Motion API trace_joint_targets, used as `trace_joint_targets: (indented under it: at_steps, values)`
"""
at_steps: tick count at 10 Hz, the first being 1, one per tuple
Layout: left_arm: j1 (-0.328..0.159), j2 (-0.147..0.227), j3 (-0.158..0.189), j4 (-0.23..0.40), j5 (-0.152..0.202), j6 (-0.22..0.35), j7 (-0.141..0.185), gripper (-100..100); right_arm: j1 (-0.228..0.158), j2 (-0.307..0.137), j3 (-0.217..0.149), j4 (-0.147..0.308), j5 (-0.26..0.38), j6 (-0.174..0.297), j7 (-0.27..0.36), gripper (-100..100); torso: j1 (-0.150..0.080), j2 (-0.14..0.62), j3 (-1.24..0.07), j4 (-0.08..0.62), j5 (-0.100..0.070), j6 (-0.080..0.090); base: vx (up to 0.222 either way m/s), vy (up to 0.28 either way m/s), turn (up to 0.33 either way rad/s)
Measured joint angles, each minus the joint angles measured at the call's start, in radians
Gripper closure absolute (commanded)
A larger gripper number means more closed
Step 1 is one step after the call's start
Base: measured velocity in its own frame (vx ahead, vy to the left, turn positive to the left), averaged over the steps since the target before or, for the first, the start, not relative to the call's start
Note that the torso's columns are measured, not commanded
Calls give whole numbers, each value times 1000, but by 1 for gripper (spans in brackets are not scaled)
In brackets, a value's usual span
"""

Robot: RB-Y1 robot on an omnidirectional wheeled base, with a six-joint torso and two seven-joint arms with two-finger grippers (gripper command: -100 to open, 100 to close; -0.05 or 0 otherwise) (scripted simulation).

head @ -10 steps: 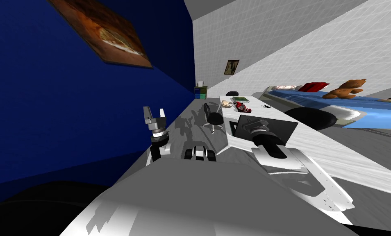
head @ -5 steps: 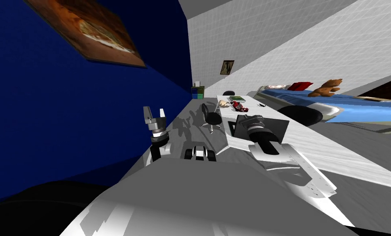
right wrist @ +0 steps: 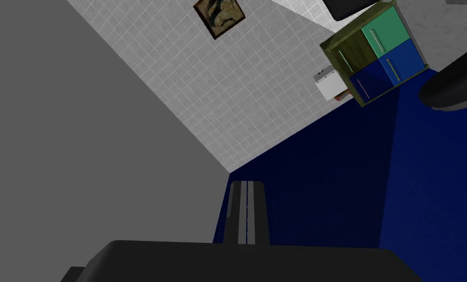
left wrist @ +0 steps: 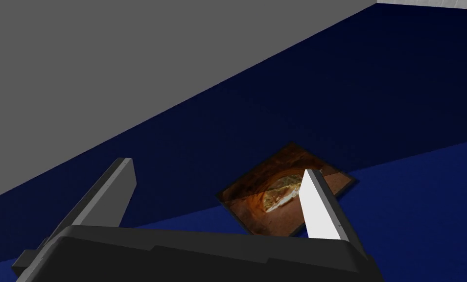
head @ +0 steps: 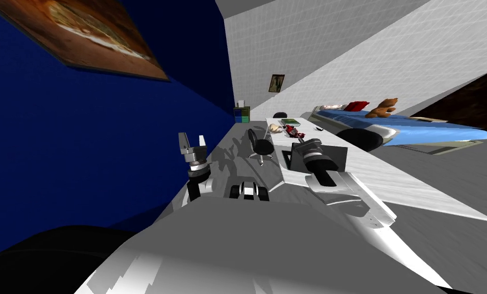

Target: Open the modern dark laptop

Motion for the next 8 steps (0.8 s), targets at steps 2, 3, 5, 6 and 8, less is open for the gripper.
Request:
trace_joint_targets:
  at_steps: [2, 3, 5, 6, 8]
  values:
    - [0, 0, 0, 0, 0, 0, 0, 0, -39, -23, 37, 28, 32, -17, -44, 100, 6, -9, -5, -3, 2, 1, 120, 78, -458]
    - [1, 0, 0, 0, 0, 0, 0, 0, -75, -58, 64, 62, 59, -43, -73, 100, 7, -10, -7, -3, 2, 0, 80, 75, -200]
    - [0, 0, 0, 0, 0, 0, 0, 0, -101, -74, 74, 86, 103, -108, -134, 100, 0, 0, 0, 0, 0, -1, 7, 16, 12]
    - [0, 0, 0, 0, 0, 0, 0, 0, -111, -76, 79, 88, 106, -121, -162, 100, -2, 2, 1, 1, 0, 0, -12, -10, 3]
    - [0, 0, 0, 0, 0, 0, 0, 0, -140, -94, 104, 131, 143, -163, -222, 100, 4, -7, -4, -2, 1, 1, 110, 77, -388]
